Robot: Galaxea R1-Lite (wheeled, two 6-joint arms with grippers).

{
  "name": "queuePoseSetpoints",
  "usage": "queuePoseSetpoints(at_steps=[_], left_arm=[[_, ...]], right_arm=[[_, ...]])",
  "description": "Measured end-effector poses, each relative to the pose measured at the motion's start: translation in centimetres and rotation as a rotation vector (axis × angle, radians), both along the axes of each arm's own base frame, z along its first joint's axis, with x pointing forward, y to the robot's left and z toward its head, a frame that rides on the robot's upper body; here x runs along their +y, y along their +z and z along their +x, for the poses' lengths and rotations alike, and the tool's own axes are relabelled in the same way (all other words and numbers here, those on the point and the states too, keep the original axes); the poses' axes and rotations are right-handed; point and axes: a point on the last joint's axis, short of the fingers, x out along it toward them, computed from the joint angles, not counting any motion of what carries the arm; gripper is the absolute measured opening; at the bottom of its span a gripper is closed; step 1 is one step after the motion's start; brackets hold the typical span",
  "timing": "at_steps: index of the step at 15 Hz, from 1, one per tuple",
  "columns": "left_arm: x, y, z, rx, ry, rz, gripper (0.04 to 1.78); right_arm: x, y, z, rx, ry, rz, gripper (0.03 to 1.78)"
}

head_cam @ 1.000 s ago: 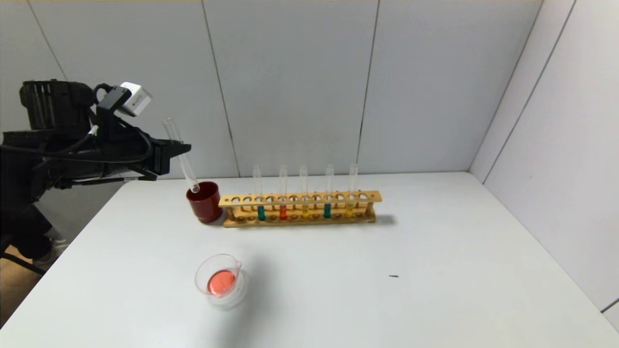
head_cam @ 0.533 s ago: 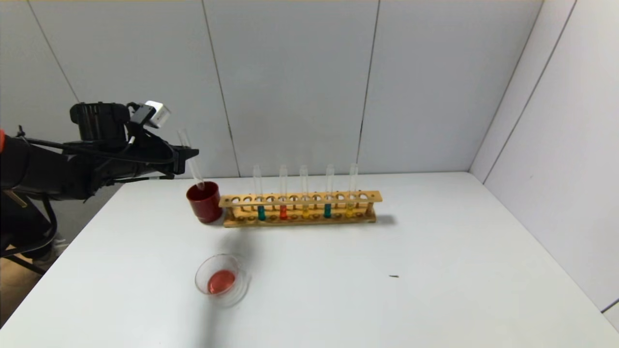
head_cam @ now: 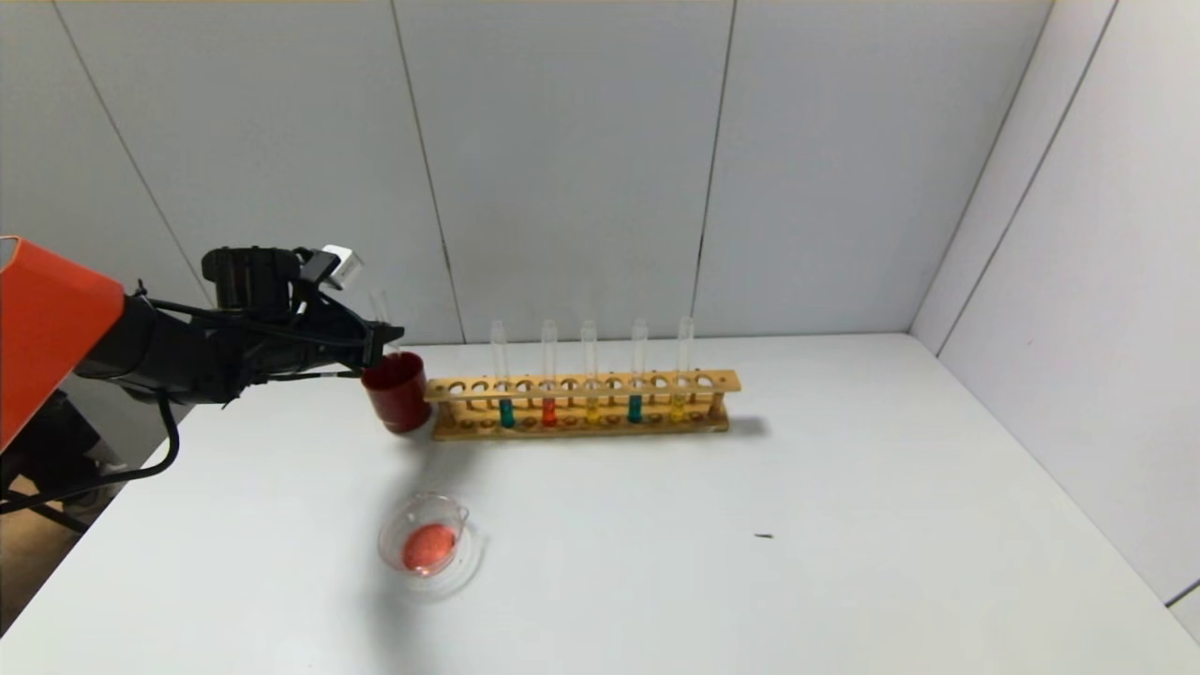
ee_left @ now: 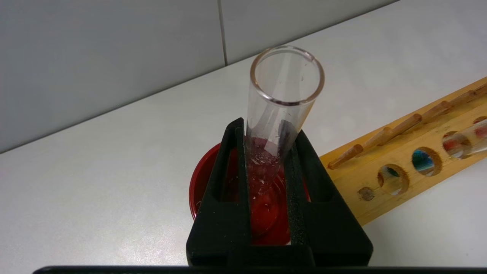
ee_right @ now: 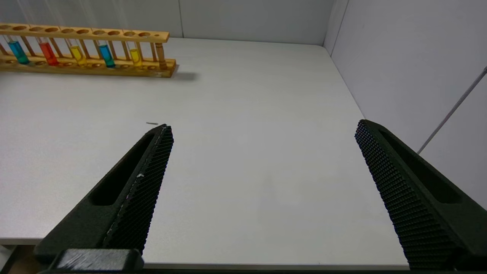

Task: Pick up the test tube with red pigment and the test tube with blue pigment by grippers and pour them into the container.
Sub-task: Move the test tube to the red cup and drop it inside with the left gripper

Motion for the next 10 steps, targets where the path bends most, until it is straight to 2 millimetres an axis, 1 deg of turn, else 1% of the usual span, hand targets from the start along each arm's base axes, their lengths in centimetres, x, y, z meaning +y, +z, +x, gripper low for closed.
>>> queuePoseSetpoints(at_steps=[4, 8, 10], left_arm=[[0.0, -1.2, 0.4, 0.021, 0.0, -0.001, 0.31], [0.0, -1.9, 0.9, 0.007, -0.001, 0.001, 0.31], [0.0, -2.1, 0.9, 0.01, -0.001, 0.002, 0.34]], right_arm=[[0.0, 0.0, 0.0, 0.0, 0.0, 0.0, 1.75], [0.0, 0.0, 0.0, 0.0, 0.0, 0.0, 1.75], [0.0, 0.0, 0.0, 0.0, 0.0, 0.0, 1.75]])
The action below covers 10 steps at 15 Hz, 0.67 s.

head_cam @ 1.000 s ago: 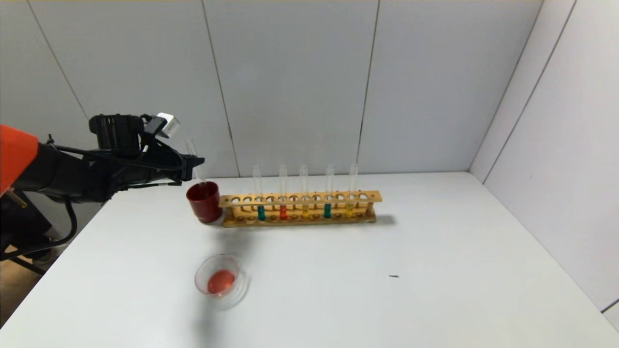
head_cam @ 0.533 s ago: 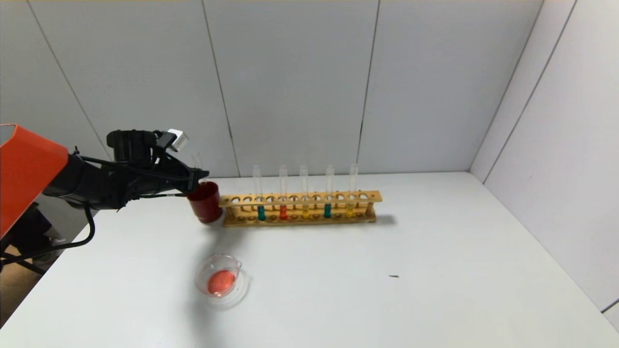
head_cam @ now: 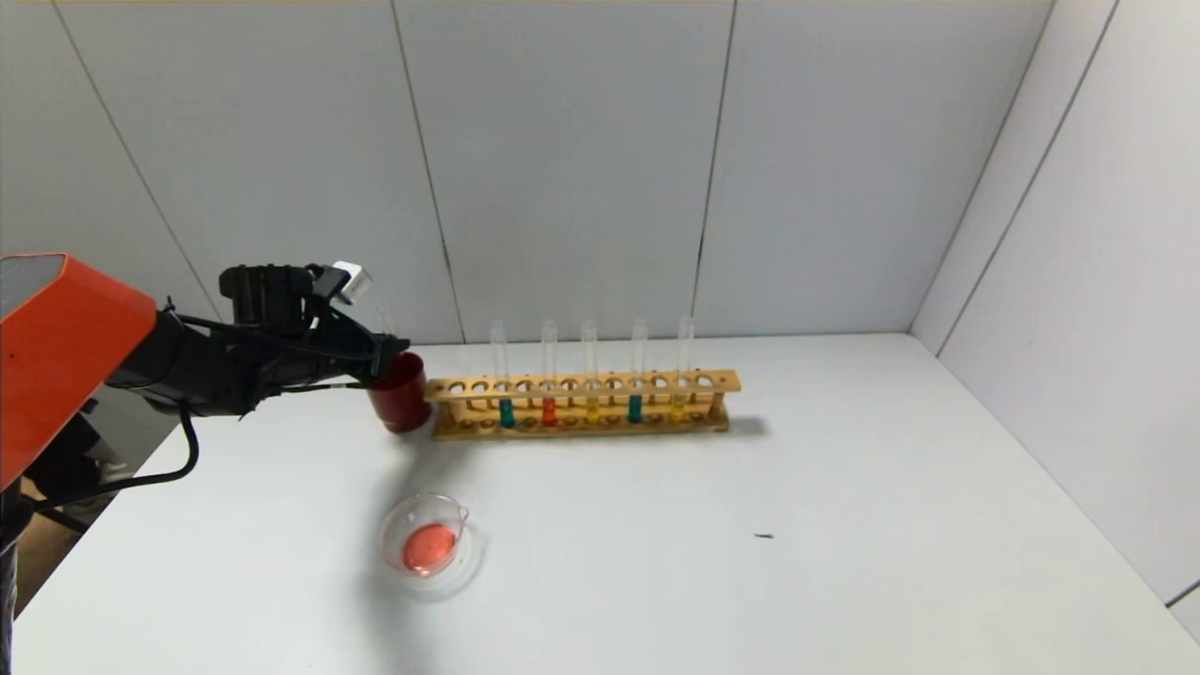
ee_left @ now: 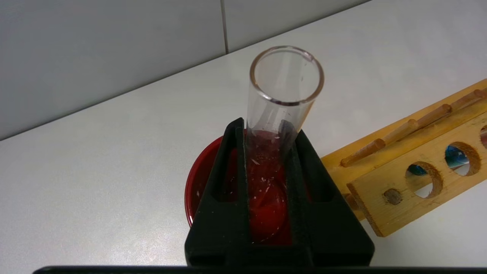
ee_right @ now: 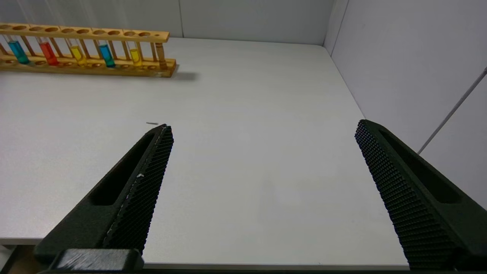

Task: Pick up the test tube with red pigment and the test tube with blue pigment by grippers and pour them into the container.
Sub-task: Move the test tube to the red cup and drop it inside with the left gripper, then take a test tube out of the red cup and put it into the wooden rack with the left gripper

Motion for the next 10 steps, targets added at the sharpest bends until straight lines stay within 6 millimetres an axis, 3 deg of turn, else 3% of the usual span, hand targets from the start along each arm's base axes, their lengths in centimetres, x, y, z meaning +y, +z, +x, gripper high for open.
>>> queuePoseSetpoints(at_steps=[3, 8, 10], left_arm=[[-0.04, -0.17, 0.08, 0.002, -0.002, 0.001, 0.54], [-0.16, -0.16, 0.05, 0.002, -0.003, 0.001, 1.35], [-0.2, 0.28, -0.07, -0.008, -0.004, 0.002, 1.58]], right_arm=[[0.0, 0.0, 0.0, 0.0, 0.0, 0.0, 1.75], [0.0, 0.0, 0.0, 0.0, 0.0, 0.0, 1.75], [0.0, 0.0, 0.0, 0.0, 0.0, 0.0, 1.75]])
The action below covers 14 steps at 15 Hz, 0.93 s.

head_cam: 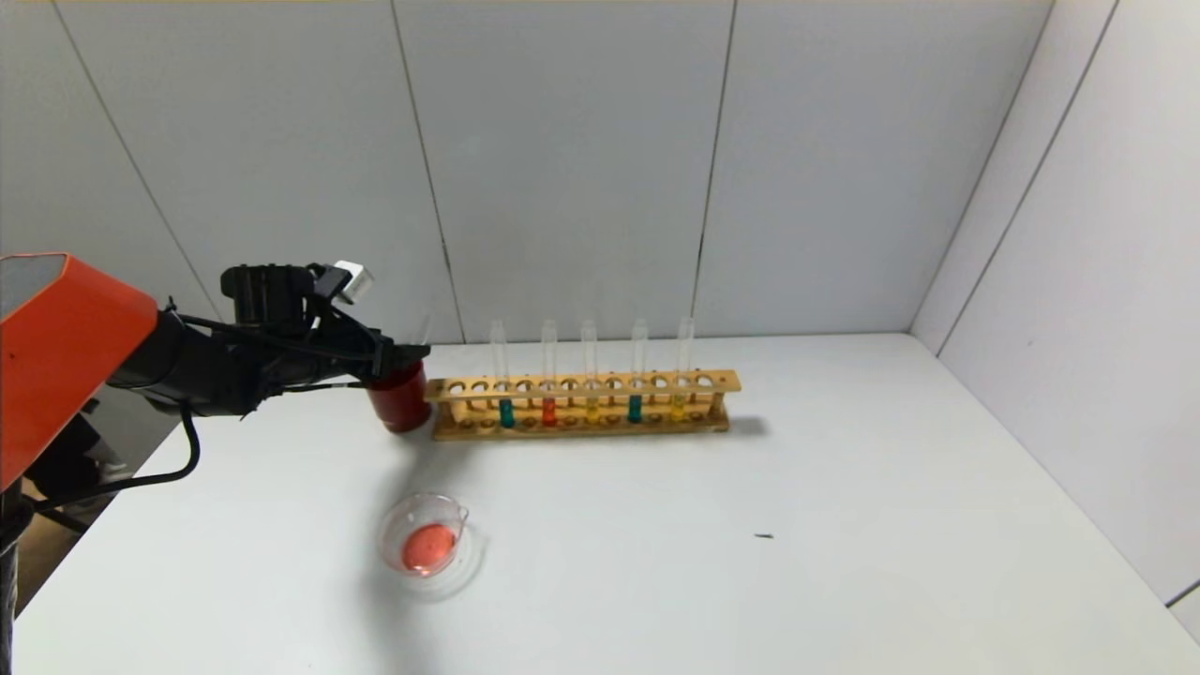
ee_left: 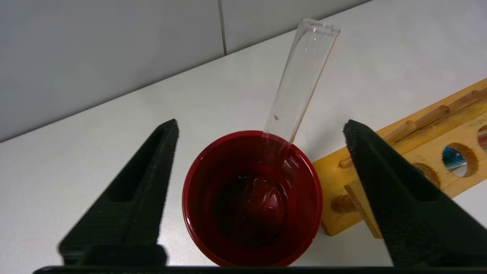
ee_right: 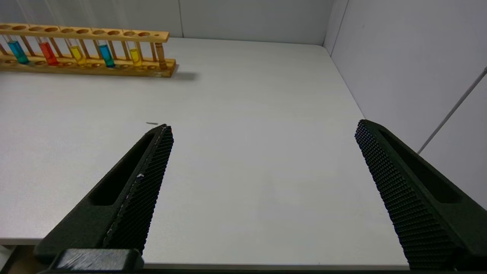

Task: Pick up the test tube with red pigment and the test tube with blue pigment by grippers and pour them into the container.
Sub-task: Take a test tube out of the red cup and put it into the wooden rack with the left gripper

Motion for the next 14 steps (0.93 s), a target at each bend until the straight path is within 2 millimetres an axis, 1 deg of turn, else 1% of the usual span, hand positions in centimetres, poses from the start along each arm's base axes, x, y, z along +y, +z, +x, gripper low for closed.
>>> queuePoseSetpoints(at_steps=[2, 3, 5, 6, 8, 10, 11, 14], left_arm=[[0.0, 1.0, -0.3, -0.023, 0.0, -0.001, 1.71], [0.0, 2.0, -0.6, -0.043, 0.0, -0.001, 1.73], [-0.2, 4.2, -1.4, -0.087, -0.004, 0.0, 1.74], [-0.5, 5.4, -2.1, -0.111, -0.008, 0.0, 1.74], [-1.4, 7.2, -3.8, -0.138, -0.03, -0.004, 1.74], [-3.4, 7.7, -5.8, -0.127, -0.081, -0.01, 1.74], [-4.6, 7.4, -6.8, -0.109, -0.113, -0.013, 1.74], [-7.1, 6.3, -9.0, -0.065, -0.182, -0.018, 1.74]], right_arm=[[0.0, 0.0, 0.0, 0.0, 0.0, 0.0, 1.75], [0.0, 0.0, 0.0, 0.0, 0.0, 0.0, 1.75], [0.0, 0.0, 0.0, 0.0, 0.0, 0.0, 1.75], [0.0, 0.0, 0.0, 0.0, 0.0, 0.0, 1.75], [0.0, 0.0, 0.0, 0.0, 0.0, 0.0, 1.75], [0.0, 0.0, 0.0, 0.0, 0.0, 0.0, 1.75], [0.0, 0.0, 0.0, 0.0, 0.0, 0.0, 1.75], [0.0, 0.0, 0.0, 0.0, 0.0, 0.0, 1.75]])
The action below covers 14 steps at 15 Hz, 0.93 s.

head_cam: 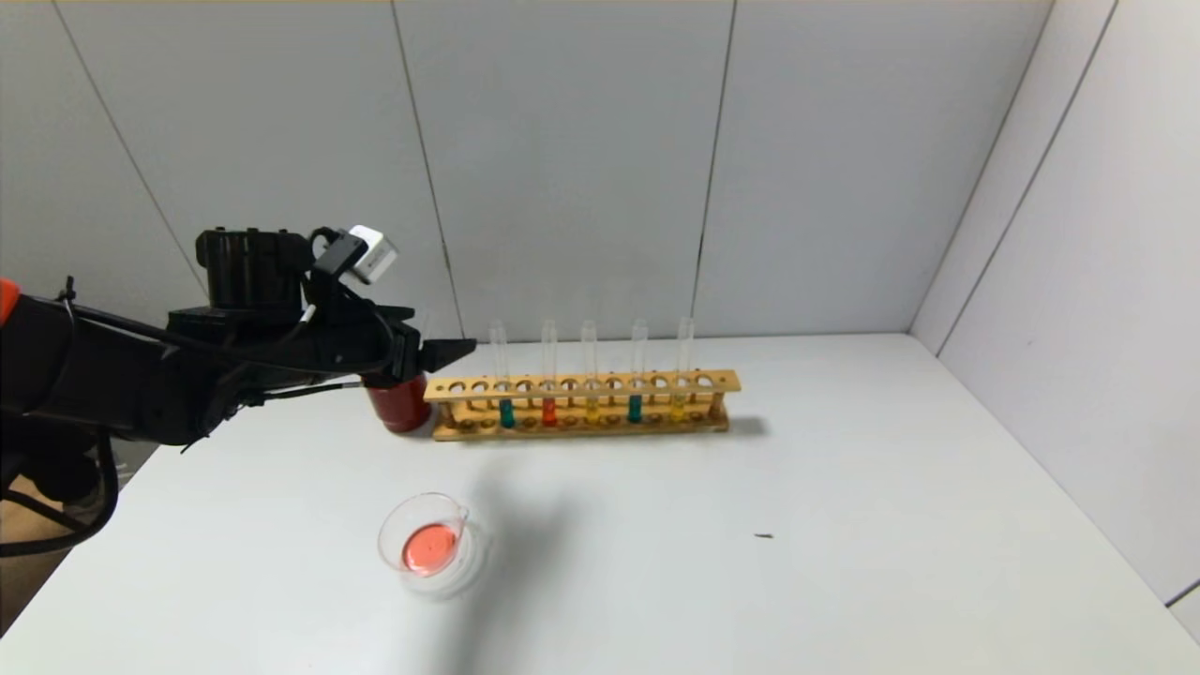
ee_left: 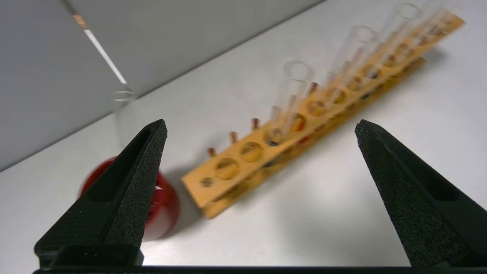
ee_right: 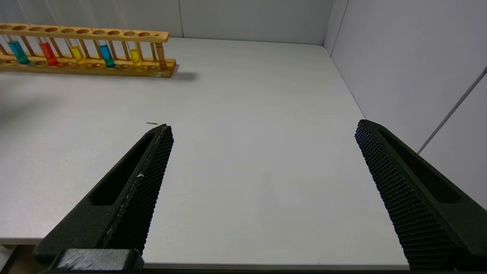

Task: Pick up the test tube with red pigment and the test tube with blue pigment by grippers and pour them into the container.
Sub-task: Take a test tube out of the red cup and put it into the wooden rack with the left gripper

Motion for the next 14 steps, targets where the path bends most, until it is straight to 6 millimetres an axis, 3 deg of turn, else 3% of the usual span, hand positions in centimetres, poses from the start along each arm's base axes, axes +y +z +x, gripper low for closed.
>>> queuePoseSetpoints(at_steps=[4, 14], left_arm=[[-1.5, -2.3, -0.3, 0.006, -0.038, 0.002, 1.74], [-3.3, -6.8, 4.5, 0.021, -0.045, -0.013, 1.74]], right_arm=[[0.0, 0.0, 0.0, 0.0, 0.0, 0.0, 1.75], [0.0, 0.0, 0.0, 0.0, 0.0, 0.0, 1.75]])
